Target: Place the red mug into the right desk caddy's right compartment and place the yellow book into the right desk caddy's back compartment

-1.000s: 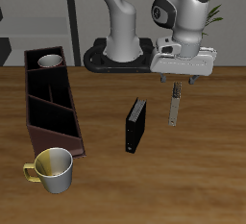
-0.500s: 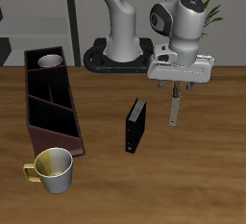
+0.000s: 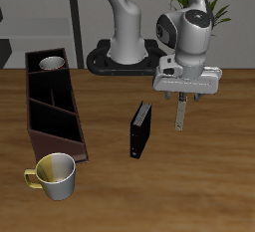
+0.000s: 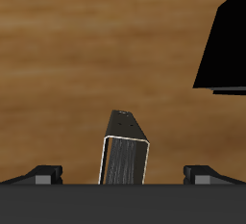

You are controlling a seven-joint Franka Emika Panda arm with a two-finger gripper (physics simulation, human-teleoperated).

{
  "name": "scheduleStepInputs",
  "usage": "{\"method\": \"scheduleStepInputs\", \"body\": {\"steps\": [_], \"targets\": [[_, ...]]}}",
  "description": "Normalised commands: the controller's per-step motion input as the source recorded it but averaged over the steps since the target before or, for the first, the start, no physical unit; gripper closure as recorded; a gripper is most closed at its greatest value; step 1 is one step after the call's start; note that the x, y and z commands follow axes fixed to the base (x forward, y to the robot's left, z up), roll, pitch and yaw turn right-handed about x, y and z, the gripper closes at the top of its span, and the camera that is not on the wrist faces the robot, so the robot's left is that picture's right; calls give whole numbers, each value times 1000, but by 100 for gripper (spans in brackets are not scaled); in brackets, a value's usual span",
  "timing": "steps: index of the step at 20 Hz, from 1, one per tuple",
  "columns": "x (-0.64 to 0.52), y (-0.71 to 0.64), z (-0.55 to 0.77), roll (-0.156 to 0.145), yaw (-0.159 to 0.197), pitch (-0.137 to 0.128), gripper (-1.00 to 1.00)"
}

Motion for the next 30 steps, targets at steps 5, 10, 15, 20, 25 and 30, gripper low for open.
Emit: {"method": "scheduleStepInputs", "body": {"steps": [5, 10, 15, 20, 25, 30], "targets": [[-28, 161, -219, 44, -9, 28, 100], [72, -37, -136, -2, -28, 36, 100], [-22, -81, 61, -6, -12, 2, 100], [-119, -64, 237, 1, 2, -20, 100], [-242, -147, 286, -11, 42, -23, 100], [-235, -248, 216, 14, 74, 21, 100]]}}
